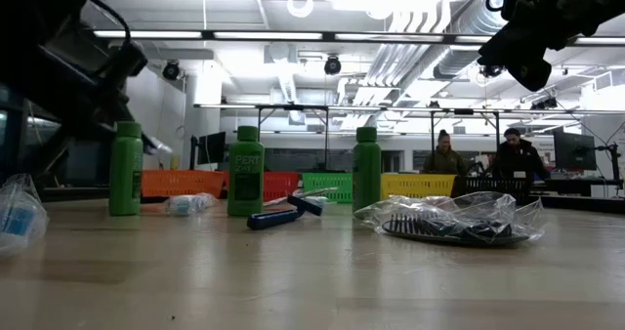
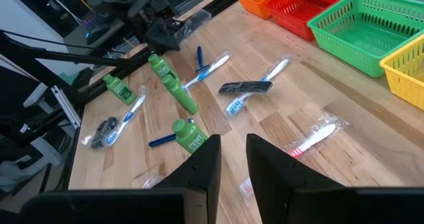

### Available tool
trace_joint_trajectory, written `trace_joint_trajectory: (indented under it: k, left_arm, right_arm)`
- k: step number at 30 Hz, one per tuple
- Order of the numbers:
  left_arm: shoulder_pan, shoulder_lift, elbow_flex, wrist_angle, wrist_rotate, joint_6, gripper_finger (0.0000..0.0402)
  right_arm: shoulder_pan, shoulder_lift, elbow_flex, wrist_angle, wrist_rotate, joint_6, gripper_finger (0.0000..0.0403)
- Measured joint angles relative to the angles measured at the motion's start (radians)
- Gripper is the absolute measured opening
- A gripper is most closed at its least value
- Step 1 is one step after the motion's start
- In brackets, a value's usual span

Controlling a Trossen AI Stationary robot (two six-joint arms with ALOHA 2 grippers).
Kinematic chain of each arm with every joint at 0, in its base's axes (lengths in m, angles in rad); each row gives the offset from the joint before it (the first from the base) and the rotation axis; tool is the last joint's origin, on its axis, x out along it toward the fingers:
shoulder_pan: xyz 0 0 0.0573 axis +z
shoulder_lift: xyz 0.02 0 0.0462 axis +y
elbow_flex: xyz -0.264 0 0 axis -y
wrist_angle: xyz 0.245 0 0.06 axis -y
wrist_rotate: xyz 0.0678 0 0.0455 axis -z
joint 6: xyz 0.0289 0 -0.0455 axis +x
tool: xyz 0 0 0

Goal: Pick & Place Travel size toiletries
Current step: Put the black hair comb into the yellow bin

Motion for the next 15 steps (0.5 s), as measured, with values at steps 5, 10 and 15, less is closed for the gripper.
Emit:
trace_joint_trajectory:
  k: [5,10,15]
  left_arm:
    - [0.001,-0.082,0.0,-0.001,0.0,0.079,0.0008]
    - [0.05,-0.133,0.0,-0.008,0.029,0.098,0.0008]
    - [0.188,-0.163,0.001,0.032,0.173,0.183,0.0008]
  right_arm:
    - [-0.001,0.0,0.0,-0.003,-0.065,-0.069,0.0066]
    - [0.0,-0.02,0.001,-0.003,-0.404,-0.323,0.0066]
    - [0.0,-0.019,0.001,-0.004,-0.475,-0.362,0.0066]
